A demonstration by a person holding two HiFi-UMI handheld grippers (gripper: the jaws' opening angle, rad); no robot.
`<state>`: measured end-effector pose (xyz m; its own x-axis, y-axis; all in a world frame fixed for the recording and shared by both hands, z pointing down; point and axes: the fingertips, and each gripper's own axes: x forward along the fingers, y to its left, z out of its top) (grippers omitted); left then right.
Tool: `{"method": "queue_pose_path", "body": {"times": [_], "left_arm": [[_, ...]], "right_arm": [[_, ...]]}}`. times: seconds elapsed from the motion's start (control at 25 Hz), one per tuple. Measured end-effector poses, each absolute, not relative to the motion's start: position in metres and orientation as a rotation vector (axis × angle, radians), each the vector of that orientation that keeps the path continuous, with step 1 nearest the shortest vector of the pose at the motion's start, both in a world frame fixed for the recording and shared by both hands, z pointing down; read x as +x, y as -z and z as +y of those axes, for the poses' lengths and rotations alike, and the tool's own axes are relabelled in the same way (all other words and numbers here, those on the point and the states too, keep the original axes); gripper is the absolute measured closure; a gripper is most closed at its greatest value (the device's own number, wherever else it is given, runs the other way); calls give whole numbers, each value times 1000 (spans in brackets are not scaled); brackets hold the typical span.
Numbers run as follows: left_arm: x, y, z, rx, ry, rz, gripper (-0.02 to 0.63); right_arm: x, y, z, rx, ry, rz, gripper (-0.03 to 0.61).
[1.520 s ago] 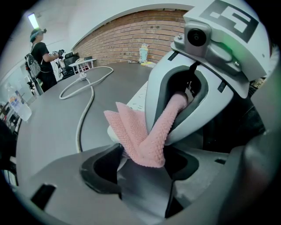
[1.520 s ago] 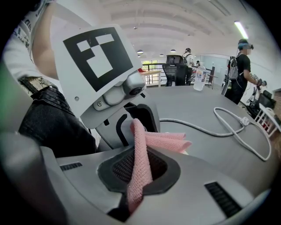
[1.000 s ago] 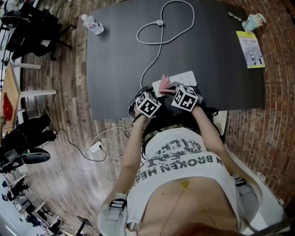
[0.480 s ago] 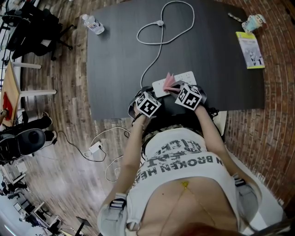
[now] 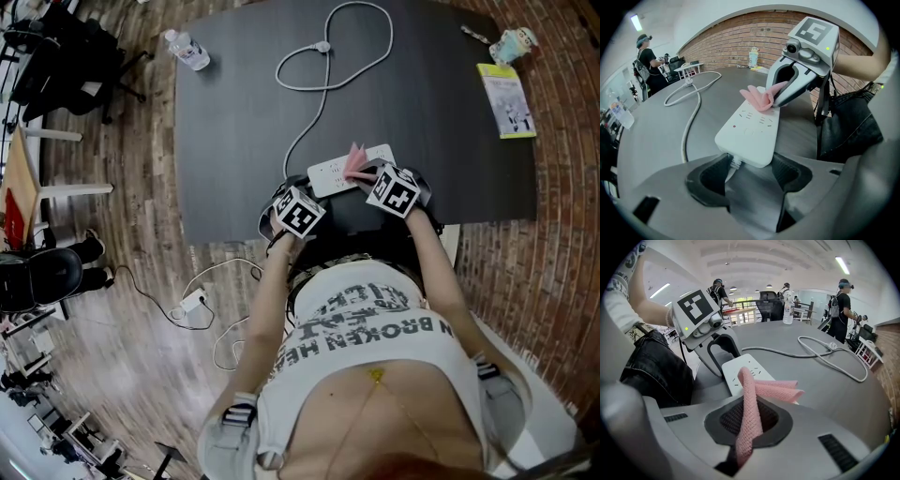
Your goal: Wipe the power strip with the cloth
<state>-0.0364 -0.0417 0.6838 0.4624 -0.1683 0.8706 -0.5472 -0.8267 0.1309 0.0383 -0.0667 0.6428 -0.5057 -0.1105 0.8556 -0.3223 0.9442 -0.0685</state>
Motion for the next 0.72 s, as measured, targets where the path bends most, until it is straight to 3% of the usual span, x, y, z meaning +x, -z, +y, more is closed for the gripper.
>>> {"method": "queue_pose_path", "body": {"times": [0.72], "left_arm": [[-34, -683, -41, 2326, -1315, -600, 339]], "right_arm": [[93, -645, -77, 415, -326, -2040, 562]]}}
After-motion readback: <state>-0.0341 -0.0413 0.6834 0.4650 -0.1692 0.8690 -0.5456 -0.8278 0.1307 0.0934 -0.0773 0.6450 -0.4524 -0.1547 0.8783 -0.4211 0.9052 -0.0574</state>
